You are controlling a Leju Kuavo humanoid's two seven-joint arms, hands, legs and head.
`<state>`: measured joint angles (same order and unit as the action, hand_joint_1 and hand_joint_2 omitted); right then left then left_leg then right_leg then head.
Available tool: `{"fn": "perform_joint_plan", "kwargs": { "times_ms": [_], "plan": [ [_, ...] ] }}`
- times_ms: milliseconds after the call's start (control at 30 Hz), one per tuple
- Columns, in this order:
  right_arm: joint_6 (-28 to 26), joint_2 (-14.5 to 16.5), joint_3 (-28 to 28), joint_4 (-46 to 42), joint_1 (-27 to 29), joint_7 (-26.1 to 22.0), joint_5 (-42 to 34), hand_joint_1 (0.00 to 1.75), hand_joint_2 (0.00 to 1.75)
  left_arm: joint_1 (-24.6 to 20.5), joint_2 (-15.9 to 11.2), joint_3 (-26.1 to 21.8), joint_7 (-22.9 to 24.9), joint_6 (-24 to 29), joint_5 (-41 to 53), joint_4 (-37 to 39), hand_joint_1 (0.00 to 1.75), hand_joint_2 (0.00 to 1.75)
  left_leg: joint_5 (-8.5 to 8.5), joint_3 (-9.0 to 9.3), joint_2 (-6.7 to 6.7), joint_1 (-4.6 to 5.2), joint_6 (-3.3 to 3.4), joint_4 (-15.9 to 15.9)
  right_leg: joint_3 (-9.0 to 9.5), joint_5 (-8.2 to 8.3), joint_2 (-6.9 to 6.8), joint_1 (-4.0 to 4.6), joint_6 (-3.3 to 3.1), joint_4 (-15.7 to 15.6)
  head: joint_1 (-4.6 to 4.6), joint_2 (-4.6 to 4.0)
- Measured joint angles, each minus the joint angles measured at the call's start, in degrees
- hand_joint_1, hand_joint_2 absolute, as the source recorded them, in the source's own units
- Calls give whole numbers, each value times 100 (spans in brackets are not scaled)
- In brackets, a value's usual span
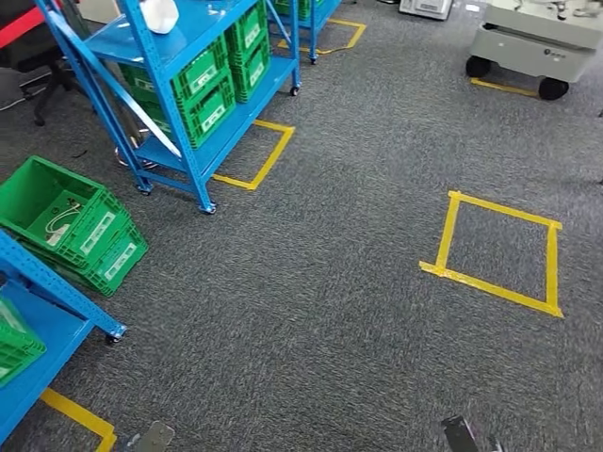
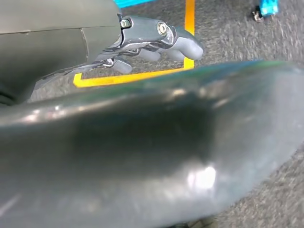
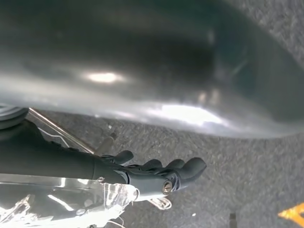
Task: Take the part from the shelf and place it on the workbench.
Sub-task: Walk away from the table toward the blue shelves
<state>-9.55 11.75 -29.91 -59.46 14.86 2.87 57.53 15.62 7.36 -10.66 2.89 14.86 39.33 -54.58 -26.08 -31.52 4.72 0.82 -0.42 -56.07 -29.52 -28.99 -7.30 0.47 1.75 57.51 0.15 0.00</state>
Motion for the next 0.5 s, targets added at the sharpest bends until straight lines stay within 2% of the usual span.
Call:
{"fn": "perform_joint_plan", "kwargs": {
  "times_ms": [33,67,100,167,200,233,267,300,333,367,400,433,467,500],
  "plan": [
    [-6,23,-37,46,-13,-5,5,0,0,11,12,-8,1,4,-11,0,0,0,8,-1,-88,-12,26,0,34,-12,-56,-2,27,-16,4,0],
    [-11,42,-67,82,-29,-9,9,0,0,31,21,-21,1,11,-22,0,0,0,18,2,-161,-29,53,9,49,-50,11,-9,64,13,10,0],
    [-16,62,-91,116,-44,-13,10,0,0,47,28,-36,2,14,-27,0,0,0,34,6,-230,-49,85,18,24,-135,158,-20,100,128,19,0],
    [-21,95,-148,191,-54,-17,10,0,0,50,48,-57,3,20,-30,0,0,0,61,1,-374,-80,134,27,-243,-462,554,-46,159,728,37,0],
    [-19,114,-186,231,-48,-20,11,0,0,44,61,-61,3,17,-34,0,0,0,67,-7,-458,-81,149,26,-440,-648,654,-54,168,1144,39,0],
    [-12,134,-232,268,-42,-28,22,0,0,45,77,-63,5,15,-48,1,0,0,69,-12,-552,-81,154,25,-626,-770,694,-57,174,1499,39,0],
    [2,158,-281,301,-38,-40,49,0,0,54,90,-68,9,13,-68,2,0,0,71,-13,-646,-81,155,24,-741,-786,709,-59,173,1681,41,0],
    [26,184,-330,333,-38,-55,99,0,0,67,101,-74,11,12,-98,6,0,0,72,-7,-737,-84,152,23,-749,-681,718,-63,170,1629,40,0],
    [57,209,-381,362,-41,-70,165,0,0,77,112,-81,13,14,-135,13,0,0,74,1,-828,-88,145,22,-639,-476,746,-72,166,1340,39,0],
    [86,234,-432,392,-45,-79,233,0,0,83,123,-87,13,17,-164,20,0,0,76,8,-915,-94,130,20,-455,-245,844,-91,167,914,40,0],
    [112,263,-477,427,-52,-86,289,0,0,84,134,-91,10,22,-190,28,0,0,75,8,-997,-91,104,11,-274,-83,1001,-115,168,504,38,0],
    [129,290,-520,460,-58,-90,327,0,0,83,143,-92,6,27,-206,34,0,0,79,0,-1070,-89,71,4,-143,14,1125,-133,151,209,35,0],
    [138,320,-557,489,-65,-91,349,0,0,85,150,-93,3,31,-214,39,0,0,87,-17,-1136,-89,31,4,-76,37,1214,-139,123,61,32,0],
    [144,344,-585,513,-70,-91,362,0,0,92,155,-95,1,34,-221,44,0,0,102,-37,-1198,-95,-10,9,-54,22,1219,-128,78,33,29,0]
  ]
}}
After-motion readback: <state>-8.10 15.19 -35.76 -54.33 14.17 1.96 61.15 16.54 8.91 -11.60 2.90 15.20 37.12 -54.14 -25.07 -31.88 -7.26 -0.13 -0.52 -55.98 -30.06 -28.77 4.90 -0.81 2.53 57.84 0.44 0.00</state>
